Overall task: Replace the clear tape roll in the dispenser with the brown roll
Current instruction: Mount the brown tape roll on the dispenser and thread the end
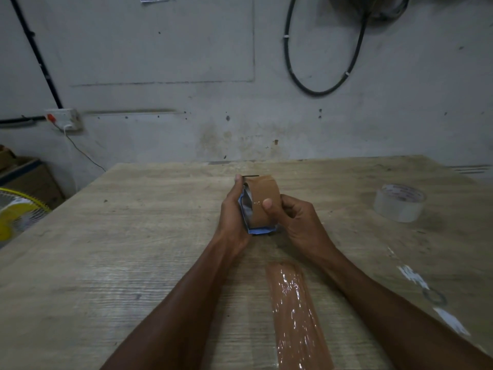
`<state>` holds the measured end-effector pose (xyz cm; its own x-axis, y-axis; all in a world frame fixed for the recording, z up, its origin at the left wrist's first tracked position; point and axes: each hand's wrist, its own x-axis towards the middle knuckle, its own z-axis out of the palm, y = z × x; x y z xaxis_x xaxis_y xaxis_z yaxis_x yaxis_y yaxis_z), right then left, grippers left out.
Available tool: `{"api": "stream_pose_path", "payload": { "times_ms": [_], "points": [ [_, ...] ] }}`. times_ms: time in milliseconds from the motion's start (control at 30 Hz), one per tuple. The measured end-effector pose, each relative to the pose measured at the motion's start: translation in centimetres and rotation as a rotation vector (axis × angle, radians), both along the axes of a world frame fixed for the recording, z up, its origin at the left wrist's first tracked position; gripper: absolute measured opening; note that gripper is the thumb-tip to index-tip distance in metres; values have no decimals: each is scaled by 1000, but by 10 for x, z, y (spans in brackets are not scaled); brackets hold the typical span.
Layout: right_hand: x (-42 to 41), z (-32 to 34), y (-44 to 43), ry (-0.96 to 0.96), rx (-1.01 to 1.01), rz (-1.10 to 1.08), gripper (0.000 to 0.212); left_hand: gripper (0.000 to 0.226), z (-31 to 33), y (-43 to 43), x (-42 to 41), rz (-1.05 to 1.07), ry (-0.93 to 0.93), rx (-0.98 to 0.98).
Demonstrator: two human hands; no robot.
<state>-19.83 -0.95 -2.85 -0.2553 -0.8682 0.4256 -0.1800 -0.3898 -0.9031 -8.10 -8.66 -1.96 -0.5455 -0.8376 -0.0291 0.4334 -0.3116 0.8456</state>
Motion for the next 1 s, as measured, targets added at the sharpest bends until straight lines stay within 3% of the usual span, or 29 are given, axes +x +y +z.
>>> {"api": "stream_pose_path", "payload": {
  "times_ms": [533,667,1000],
  "points": [
    [2,2,-1,52,23,-43,35,63,3,3,-2,-2,9,46],
    [-1,4,5,-86,59,95,34,67,4,4,-2,7,-14,36],
    [-5,7,4,55,23,96,35,61,3,4,-2,-24,9,26]
  ]
}}
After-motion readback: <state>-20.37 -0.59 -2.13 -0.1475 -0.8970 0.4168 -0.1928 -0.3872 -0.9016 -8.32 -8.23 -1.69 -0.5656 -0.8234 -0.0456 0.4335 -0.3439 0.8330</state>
